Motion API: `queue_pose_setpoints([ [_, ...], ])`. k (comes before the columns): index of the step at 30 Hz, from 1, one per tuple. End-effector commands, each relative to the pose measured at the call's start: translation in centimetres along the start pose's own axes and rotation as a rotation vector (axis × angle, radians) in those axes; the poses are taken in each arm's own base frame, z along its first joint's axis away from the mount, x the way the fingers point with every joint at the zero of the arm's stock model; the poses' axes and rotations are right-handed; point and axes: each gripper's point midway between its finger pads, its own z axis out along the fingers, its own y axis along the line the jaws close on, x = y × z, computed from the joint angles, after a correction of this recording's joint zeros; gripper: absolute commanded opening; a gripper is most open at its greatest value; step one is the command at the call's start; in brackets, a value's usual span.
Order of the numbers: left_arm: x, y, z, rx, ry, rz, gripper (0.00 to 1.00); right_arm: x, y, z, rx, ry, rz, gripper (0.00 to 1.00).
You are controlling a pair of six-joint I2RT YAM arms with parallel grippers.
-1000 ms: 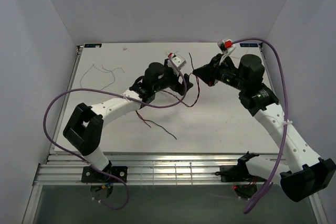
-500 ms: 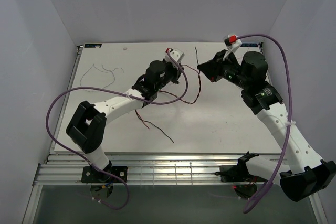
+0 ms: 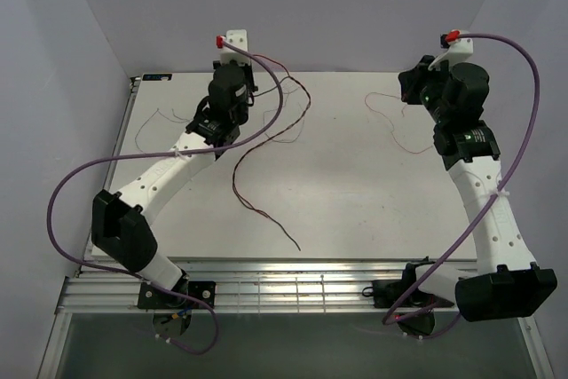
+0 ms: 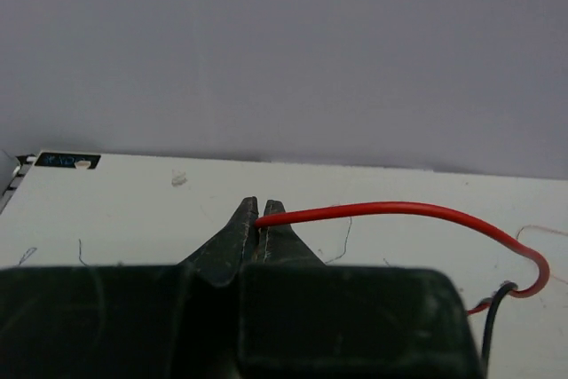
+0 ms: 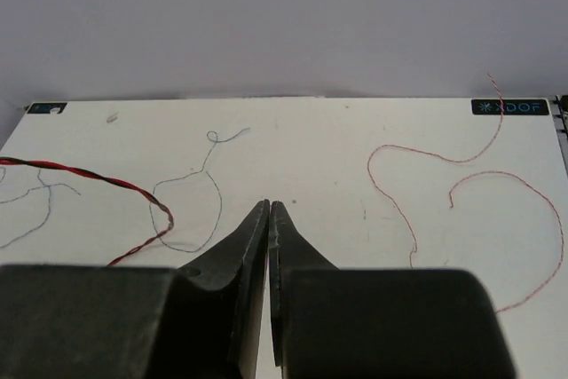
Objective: Untangle the cables
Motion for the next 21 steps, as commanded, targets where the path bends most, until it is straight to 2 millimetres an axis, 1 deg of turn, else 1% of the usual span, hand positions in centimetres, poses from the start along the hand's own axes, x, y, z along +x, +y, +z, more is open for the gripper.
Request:
queue_pose_setpoints([
  [1,-7.4,0.5,-2.7,0.059,-0.093,-0.039,0.00,-4.2,2.6,0.8,-0.127,-0.116,-0.022,0.08],
  [2,-8.9,0.4,-3.2,0.079,-0.115,-0.052,0.00,-3.9,3.1,1.1,-0.168,-0.120,-0.020,0.08],
  [3,-9.2,0.2,-3.3,0.097,-0.113,-0.050,0.00,-3.5,5.1,0.9,-0.292,-0.115,-0.041,0.08],
  [4,-9.0,-0.1,-3.5,0.117,-0.093,-0.036,0.00,-4.3,6.8,0.5,-0.393,-0.163,-0.085,0.08],
  [5,-9.3,-0.8,-3.9,0.167,-0.086,-0.031,0.00,-2.5,9.4,-0.7,-0.589,-0.136,-0.158,0.08],
  [6,-9.3,-1.1,-4.2,0.194,-0.083,-0.030,0.00,-1.9,10.7,-1.5,-0.679,-0.140,-0.185,0.08],
  [7,-9.3,-1.5,-4.4,0.220,-0.080,-0.029,0.00,-2.1,12.0,-2.7,-0.769,-0.185,-0.237,0.12],
  [8,-9.2,-2.0,-4.9,0.258,-0.068,-0.029,0.00,-0.1,12.3,-3.0,-0.819,-0.167,-0.272,0.18],
  [9,-9.4,-2.2,-5.2,0.275,-0.066,-0.035,0.00,0.8,13.5,-3.7,-0.873,-0.172,-0.307,0.30],
  [10,-9.4,-2.3,-5.4,0.289,-0.061,-0.039,0.00,1.2,14.2,-4.3,-0.887,-0.186,-0.343,0.36],
  [11,-9.2,-2.7,-5.8,0.315,-0.041,-0.047,0.00,2.0,14.4,-4.2,-0.878,-0.207,-0.432,0.47],
  [12,-9.8,-2.7,-5.9,0.320,-0.042,-0.059,0.00,3.2,16.3,-5.0,-0.936,-0.207,-0.468,0.52],
  [13,-9.9,-2.9,-6.1,0.329,-0.032,-0.064,0.00,3.4,17.2,-5.8,-0.957,-0.226,-0.511,0.58],
  [14,-9.4,-3.0,-6.2,0.336,-0.001,-0.059,0.00,3.9,17.5,-5.5,-0.920,-0.224,-0.543,0.67],
  [15,-9.9,-3.2,-6.2,0.338,0.001,-0.078,0.00,4.4,19.4,-6.3,-0.952,-0.262,-0.617,0.72],
  [16,-9.7,-3.4,-6.3,0.342,0.013,-0.079,0.00,4.3,20.1,-6.7,-0.942,-0.283,-0.654,0.78],
  [17,-9.3,-3.4,-6.4,0.345,0.031,-0.074,0.00,4.2,20.2,-6.3,-0.894,-0.295,-0.690,0.86],
  [18,-9.2,-3.6,-6.5,0.352,0.037,-0.078,0.00,5.0,21.8,-7.2,-0.927,-0.296,-0.719,0.90],
  [19,-9.0,-4.0,-6.6,0.362,0.047,-0.080,0.00,4.8,22.4,-7.3,-0.920,-0.329,-0.786,0.94],
  [20,-8.7,-4.1,-6.7,0.367,0.059,-0.080,0.00,4.6,22.3,-6.8,-0.867,-0.331,-0.811,0.98],
  [21,-8.4,-4.3,-6.8,0.371,0.069,-0.082,0.00,4.8,23.7,-7.5,-0.888,-0.348,-0.830,0.95],
])
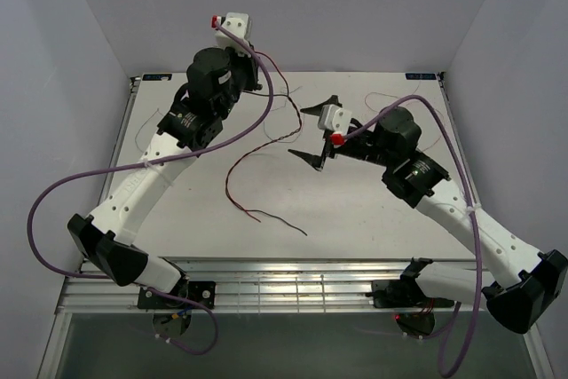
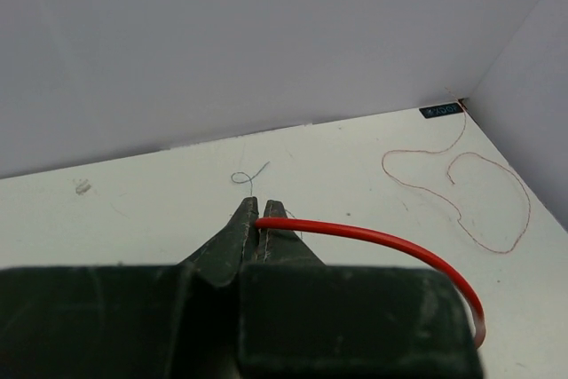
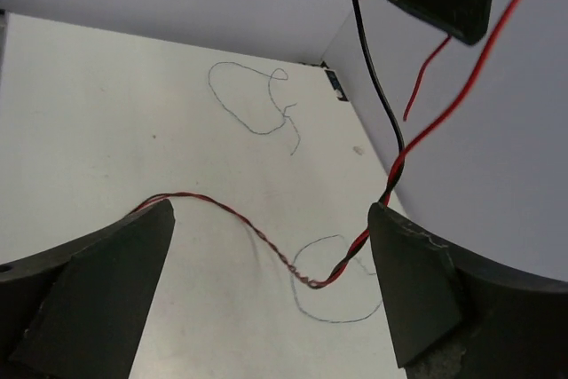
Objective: Untangle the cables
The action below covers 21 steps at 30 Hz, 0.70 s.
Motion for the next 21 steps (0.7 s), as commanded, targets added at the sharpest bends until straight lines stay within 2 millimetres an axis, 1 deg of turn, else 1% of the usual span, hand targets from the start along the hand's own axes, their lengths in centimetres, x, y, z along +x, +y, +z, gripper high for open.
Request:
queue_pose_setpoints([
  [1,-0.3,-1.4,-1.1,0.061,0.030,-0.035,0.00,-2.2,-1.5,0.7,0.105,0.016,-0.278,0.93],
  [2,0.0,-1.6,-1.2,0.067,0.042,-0.038,0.00,-2.3,-1.9,1.0,0.140,0.030,-0.296,0.90],
  [3,0.0,-1.8,-1.2,0.075,0.044,-0.043,0.00,-2.9,-1.2,1.6,0.125,0.018,-0.312,0.90],
  [6,0.6,-2.8,-1.4,0.117,0.065,-0.051,0.00,-3.7,-1.2,2.9,0.111,0.019,-0.362,0.90],
  [7,0.6,-3.2,-1.5,0.130,0.068,-0.053,0.00,-3.2,-1.2,3.7,0.102,0.033,-0.365,0.90],
  [8,0.8,-3.3,-1.4,0.133,0.075,-0.054,0.00,-3.9,-1.8,4.0,0.118,0.029,-0.387,0.90],
  [9,0.9,-3.5,-1.4,0.135,0.078,-0.055,0.00,-4.1,-1.8,4.3,0.120,0.029,-0.393,0.90],
  [10,1.0,-3.6,-1.5,0.136,0.080,-0.056,0.00,-3.6,-1.9,4.9,0.120,0.043,-0.395,0.90],
  [11,1.1,-3.7,-1.6,0.139,0.085,-0.054,0.00,-3.9,-2.5,5.1,0.142,0.044,-0.405,0.90],
  [12,1.0,-3.8,-1.7,0.145,0.084,-0.056,0.00,-3.7,-2.7,5.3,0.148,0.052,-0.408,0.90],
  [13,1.0,-3.9,-1.8,0.149,0.086,-0.056,0.00,-3.0,-2.8,5.9,0.143,0.070,-0.407,0.90],
  [14,1.0,-4.1,-1.9,0.160,0.087,-0.055,0.00,-2.7,-3.0,6.1,0.149,0.084,-0.410,0.93],
  [16,0.8,-4.3,-2.1,0.170,0.084,-0.057,0.00,-1.8,-3.2,7.1,0.133,0.112,-0.408,0.97],
  [18,0.6,-4.5,-2.4,0.177,0.079,-0.059,0.00,-1.5,-3.9,7.6,0.157,0.137,-0.398,0.84],
  [19,0.5,-4.5,-2.4,0.177,0.078,-0.061,0.00,-0.5,-4.0,8.1,0.163,0.163,-0.389,0.74],
  [20,0.5,-4.5,-2.4,0.177,0.076,-0.059,0.00,0.0,-4.8,8.0,0.203,0.189,-0.380,0.53],
  [21,0.3,-4.4,-2.6,0.176,0.072,-0.059,0.00,0.8,-4.9,8.2,0.219,0.201,-0.367,0.45],
])
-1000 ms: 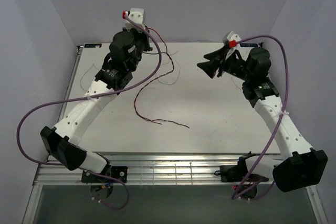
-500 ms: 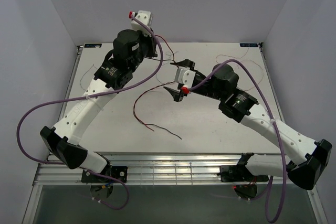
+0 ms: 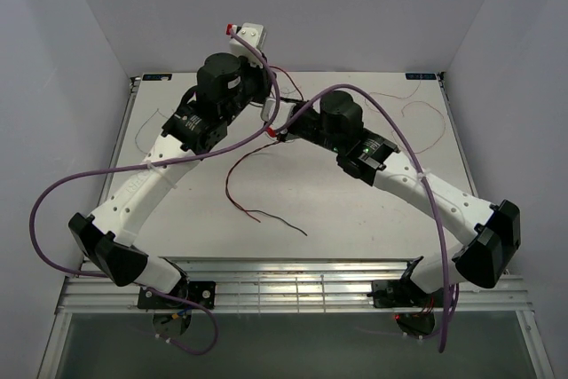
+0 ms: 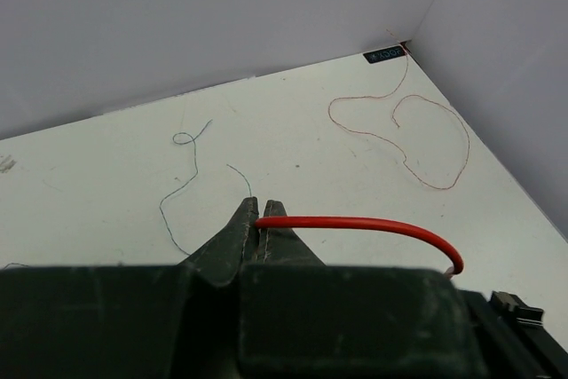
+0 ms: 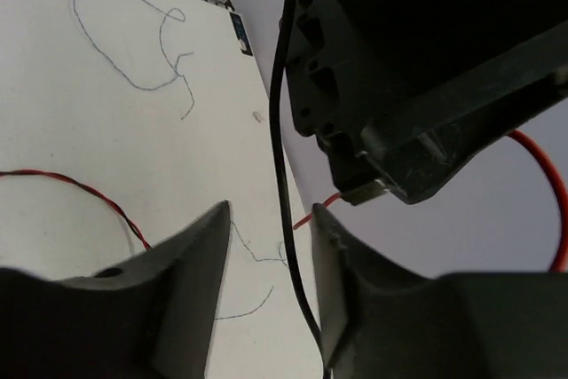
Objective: Untangle the cables
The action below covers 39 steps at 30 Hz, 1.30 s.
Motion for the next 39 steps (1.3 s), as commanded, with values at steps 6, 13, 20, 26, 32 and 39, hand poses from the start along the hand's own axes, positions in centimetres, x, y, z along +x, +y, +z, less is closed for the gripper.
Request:
queue_pose_setpoints([
  [6,-3.0,-0.1,-1.6,-0.005,-0.085,-0.018,0.00,1.5,-1.6,-2.5,0.185,0.069,0.148,0.08],
  [13,-4.6,8.8,3.1,-0.408,-0.082,0.007,0.00,-0.1,1.8,-8.9,0.197,-0.070,0.521,0.08],
  [20,-6.5,18.5,5.2,-0.602,-0.072,-0.081,0.00,4.6,-2.8,-13.1,0.411,0.056,0.682,0.08],
  [26,-11.4,23.4,-0.9,-0.731,-0.203,-0.094,0.00,10.7,-7.4,-15.5,0.550,0.150,0.785,0.08],
  [32,-14.0,24.2,-5.8,-0.829,-0.276,-0.035,0.00,10.3,-13.2,-16.6,0.659,0.092,0.800,0.08],
  [39,-16.5,25.0,-9.5,-0.945,-0.346,0.021,0.00,9.7,-19.6,-19.5,0.786,0.071,0.749,0.08],
])
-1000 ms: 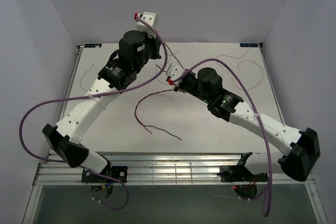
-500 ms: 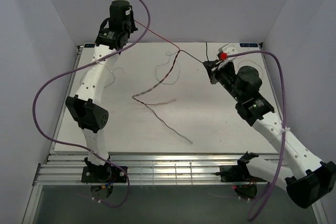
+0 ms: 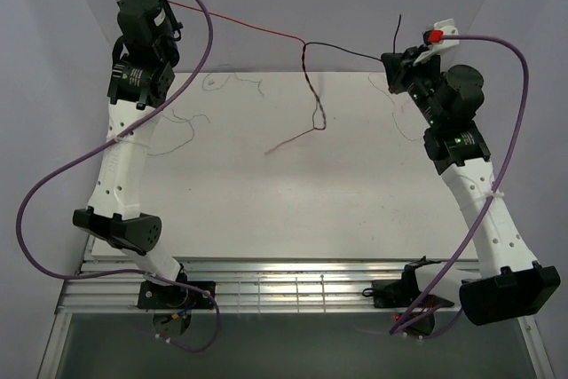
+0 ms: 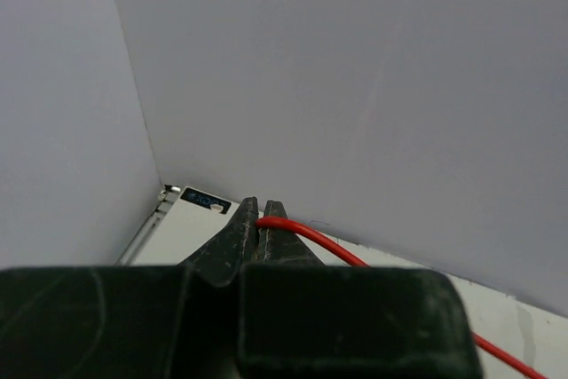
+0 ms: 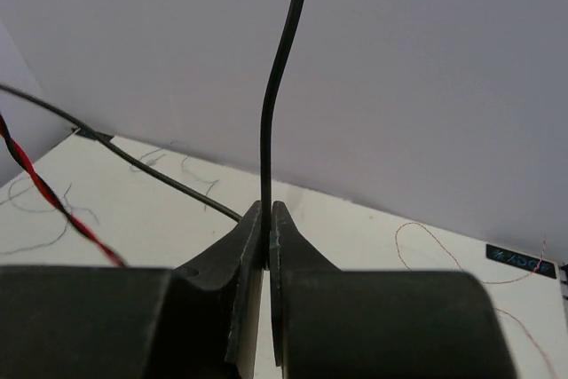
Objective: Untangle the cables
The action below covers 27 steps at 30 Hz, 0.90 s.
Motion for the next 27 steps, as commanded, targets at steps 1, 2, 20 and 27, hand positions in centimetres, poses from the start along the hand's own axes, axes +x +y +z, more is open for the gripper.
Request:
queue_pose_setpoints([
  [1,-3.8,4.7,-0.8,-0.178,-0.105,0.000,0.00,-3.4,-4.0,-0.4,0.123,-0.054,-0.017,0.08],
  [2,-4.3,4.9,-1.1,-0.185,-0.118,-0.010,0.00,-4.0,-5.1,-0.7,0.148,-0.061,-0.026,0.08],
  [20,-10.2,9.2,-5.0,-0.322,-0.263,0.042,0.00,-11.6,-13.7,-7.4,0.490,-0.151,-0.194,0.08],
  [27,-12.1,11.0,-6.4,-0.399,-0.315,0.072,0.00,-13.5,-14.8,-8.9,0.549,-0.171,-0.235,0.08],
])
